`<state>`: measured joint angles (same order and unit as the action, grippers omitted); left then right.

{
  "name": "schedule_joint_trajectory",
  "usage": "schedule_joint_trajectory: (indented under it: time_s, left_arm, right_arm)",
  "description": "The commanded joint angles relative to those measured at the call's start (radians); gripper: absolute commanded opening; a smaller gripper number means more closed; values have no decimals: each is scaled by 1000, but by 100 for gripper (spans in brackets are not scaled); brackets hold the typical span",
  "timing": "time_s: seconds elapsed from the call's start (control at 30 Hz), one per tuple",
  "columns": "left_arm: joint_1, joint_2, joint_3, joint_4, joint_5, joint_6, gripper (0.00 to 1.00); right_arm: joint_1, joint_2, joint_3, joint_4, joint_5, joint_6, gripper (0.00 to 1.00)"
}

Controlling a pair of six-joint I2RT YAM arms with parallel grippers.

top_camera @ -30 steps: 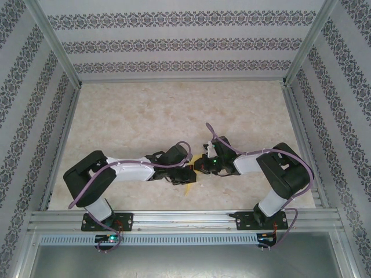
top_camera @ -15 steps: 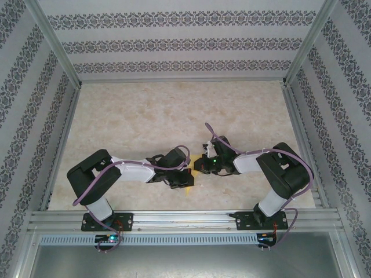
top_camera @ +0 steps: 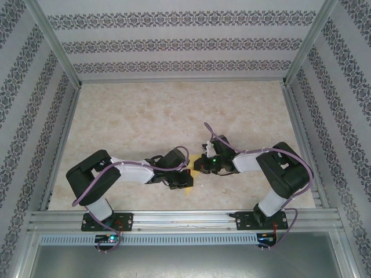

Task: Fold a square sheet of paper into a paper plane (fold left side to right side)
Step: Fold the wing for the fifth time at the center of the table.

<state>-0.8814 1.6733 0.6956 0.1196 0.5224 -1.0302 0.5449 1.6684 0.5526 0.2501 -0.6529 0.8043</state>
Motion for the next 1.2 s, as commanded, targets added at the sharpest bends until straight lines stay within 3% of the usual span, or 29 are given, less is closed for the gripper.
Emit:
schedule_joint_trajectory:
  time_s: [0.0, 0.5, 0.83, 1.17]
  left_arm:
    - [2, -31, -21, -40, -12, -6, 2]
    - [-4, -69, -66, -103, -33, 10, 2]
    - [-4, -189, -72, -147, -79, 30, 2]
    - [-29, -128, 0, -68, -2, 42, 2]
  right_arm:
    - [0, 93, -33, -142, 157, -55, 0]
    - [-6, 94, -20, -182, 167, -79, 0]
    - [-5, 85, -20, -192, 167, -80, 0]
    - [-3, 88, -20, -195, 167, -80, 0]
